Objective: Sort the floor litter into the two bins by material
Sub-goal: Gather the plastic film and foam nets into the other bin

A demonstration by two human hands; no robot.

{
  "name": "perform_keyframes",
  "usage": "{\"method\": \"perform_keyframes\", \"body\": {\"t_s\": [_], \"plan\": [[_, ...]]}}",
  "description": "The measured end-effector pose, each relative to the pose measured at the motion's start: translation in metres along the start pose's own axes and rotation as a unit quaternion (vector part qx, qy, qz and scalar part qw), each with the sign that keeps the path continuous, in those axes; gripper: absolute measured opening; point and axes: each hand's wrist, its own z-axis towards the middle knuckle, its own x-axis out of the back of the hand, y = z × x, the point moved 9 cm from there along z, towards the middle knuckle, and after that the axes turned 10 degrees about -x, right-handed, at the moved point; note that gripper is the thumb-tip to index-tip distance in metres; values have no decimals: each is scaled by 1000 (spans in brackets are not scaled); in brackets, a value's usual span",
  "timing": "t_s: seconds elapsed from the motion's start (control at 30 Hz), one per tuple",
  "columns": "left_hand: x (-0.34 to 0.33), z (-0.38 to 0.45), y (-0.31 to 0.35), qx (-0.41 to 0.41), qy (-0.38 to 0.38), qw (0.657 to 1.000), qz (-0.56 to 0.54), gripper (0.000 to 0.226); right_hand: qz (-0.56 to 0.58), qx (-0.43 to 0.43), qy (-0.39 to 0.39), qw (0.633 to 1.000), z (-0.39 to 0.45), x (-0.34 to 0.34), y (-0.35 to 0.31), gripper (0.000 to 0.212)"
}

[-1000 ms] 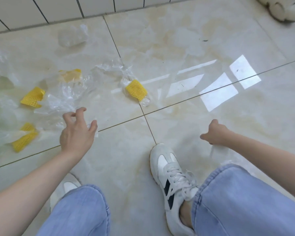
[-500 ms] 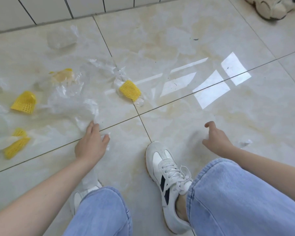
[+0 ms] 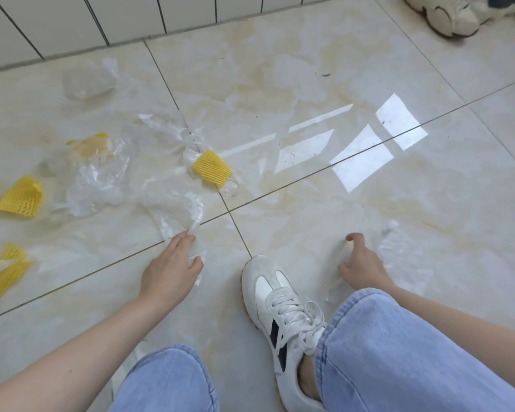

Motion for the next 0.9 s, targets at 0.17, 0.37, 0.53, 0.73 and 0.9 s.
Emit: {"method": "perform_keyframes", "body": {"t_s": [0.17, 0.37, 0.53, 0.73, 0.9], "plan": [[-11, 6, 33, -45, -12, 999, 5, 35, 27, 136, -12, 990, -9, -15, -47, 50], [-9, 18, 54, -74, -9, 997, 23, 20, 145, 172, 73, 972, 1, 27, -62, 34], [4, 25, 56, -55, 14, 998, 12, 25, 227, 34, 104, 968, 35, 58, -26, 57], [-9, 31, 33, 35, -39, 990, -133, 75, 19, -19, 38, 999, 49, 27, -4, 111], [-3, 32, 21, 31, -31, 994, -103, 45, 58, -35, 15, 998, 53, 23, -10, 87]]}}
